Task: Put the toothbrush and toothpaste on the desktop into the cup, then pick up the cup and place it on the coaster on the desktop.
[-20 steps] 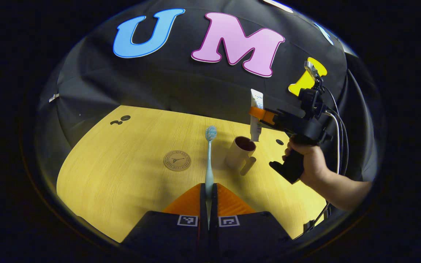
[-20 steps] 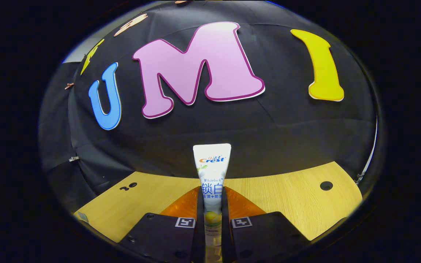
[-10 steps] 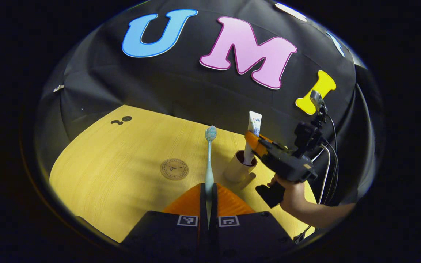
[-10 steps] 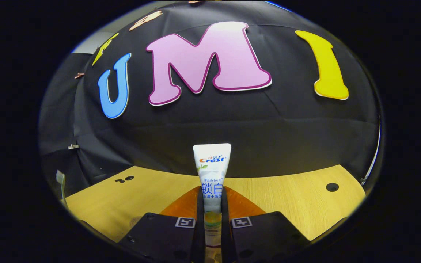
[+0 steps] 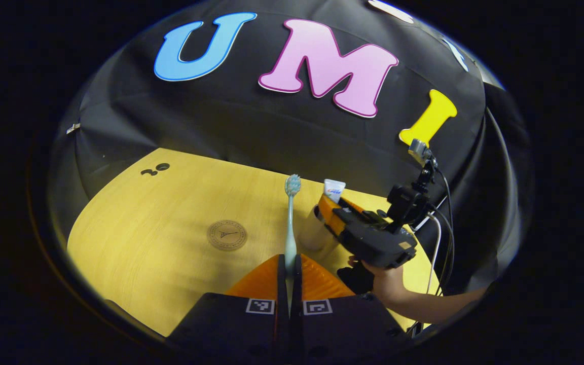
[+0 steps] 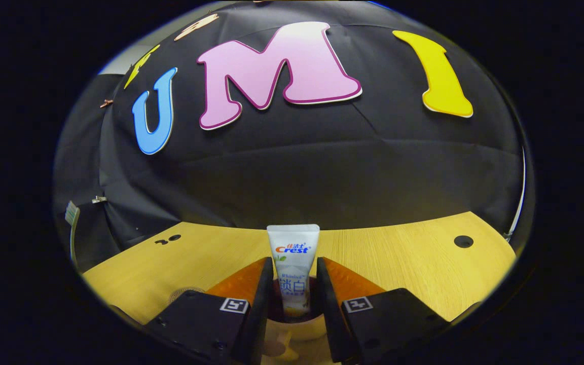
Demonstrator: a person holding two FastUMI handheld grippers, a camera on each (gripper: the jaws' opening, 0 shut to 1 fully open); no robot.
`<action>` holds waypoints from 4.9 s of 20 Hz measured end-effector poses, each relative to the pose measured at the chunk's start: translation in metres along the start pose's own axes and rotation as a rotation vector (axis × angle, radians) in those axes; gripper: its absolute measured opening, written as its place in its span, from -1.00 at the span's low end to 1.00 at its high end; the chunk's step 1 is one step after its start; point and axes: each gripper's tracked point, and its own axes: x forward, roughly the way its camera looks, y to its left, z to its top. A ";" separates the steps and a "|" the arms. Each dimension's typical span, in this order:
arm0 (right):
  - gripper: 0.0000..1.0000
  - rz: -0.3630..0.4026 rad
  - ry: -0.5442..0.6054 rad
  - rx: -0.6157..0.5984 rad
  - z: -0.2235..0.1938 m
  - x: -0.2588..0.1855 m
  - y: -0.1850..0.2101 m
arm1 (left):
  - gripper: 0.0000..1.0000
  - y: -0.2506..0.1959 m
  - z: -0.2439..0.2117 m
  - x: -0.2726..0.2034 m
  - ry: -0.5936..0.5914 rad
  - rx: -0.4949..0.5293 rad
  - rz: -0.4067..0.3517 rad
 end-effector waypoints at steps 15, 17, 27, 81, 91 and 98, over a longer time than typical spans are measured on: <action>0.96 -0.241 0.139 0.042 -0.020 -0.108 -0.112 | -0.88 -0.090 0.119 0.105 -0.319 0.117 -0.178; 0.96 -0.231 0.172 0.024 -0.029 -0.118 -0.114 | -0.87 -0.101 0.127 0.125 -0.385 0.169 -0.192; 0.96 -0.168 0.232 -0.014 -0.052 -0.131 -0.103 | -0.87 -0.081 0.097 0.191 -0.504 0.226 -0.155; 0.95 -0.116 1.127 0.122 -0.109 -0.032 0.008 | 0.96 0.167 -0.048 -0.065 -0.127 -0.066 0.300; 0.29 -0.136 1.151 0.068 -0.119 -0.033 0.004 | 0.93 0.151 -0.070 -0.080 -0.091 -0.110 0.276; -0.24 -0.115 1.157 0.052 -0.119 -0.036 0.010 | 0.93 0.153 -0.076 -0.086 -0.075 -0.136 0.277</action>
